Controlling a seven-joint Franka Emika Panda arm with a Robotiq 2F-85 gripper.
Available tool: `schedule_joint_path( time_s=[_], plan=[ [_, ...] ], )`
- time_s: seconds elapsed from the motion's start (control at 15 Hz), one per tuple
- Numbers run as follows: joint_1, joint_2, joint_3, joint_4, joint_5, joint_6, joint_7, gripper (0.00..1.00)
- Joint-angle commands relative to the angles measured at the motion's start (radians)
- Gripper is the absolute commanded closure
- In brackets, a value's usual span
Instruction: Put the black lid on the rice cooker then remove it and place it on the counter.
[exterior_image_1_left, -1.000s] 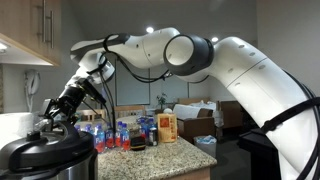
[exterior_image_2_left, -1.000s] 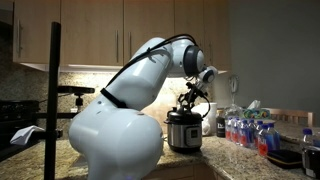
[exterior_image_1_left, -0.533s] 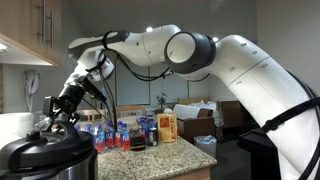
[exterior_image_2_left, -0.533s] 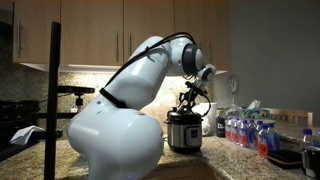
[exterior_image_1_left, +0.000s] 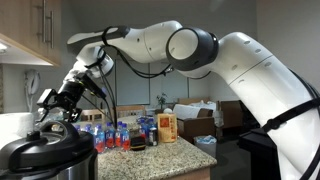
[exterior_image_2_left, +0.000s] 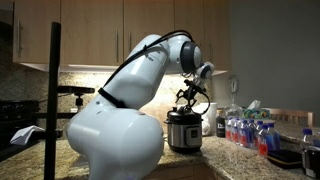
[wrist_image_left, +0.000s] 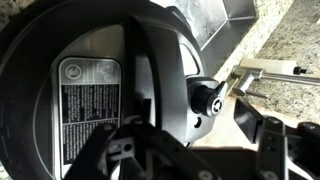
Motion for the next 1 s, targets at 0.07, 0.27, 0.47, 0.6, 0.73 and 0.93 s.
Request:
schedule_joint_path(
  time_s=[0.07,0.27,0.47,0.6,0.73,0.93],
  plan=[
    [0.000,-0.052,-0.022,-0.043,-0.017,0.008,0.016,0.00],
    [0.008,-0.070,-0.048,-0.043,-0.036,0.032,0.019,0.00],
    [0.024,-0.107,-0.090,-0.060,-0.105,0.091,0.024,0.00],
    [0.031,-0.151,-0.120,-0.091,-0.169,0.148,0.031,0.00],
    [0.041,-0.207,-0.154,-0.142,-0.236,0.205,0.034,0.00],
    [0.054,-0.298,-0.201,-0.249,-0.337,0.297,0.076,0.00]
  ],
)
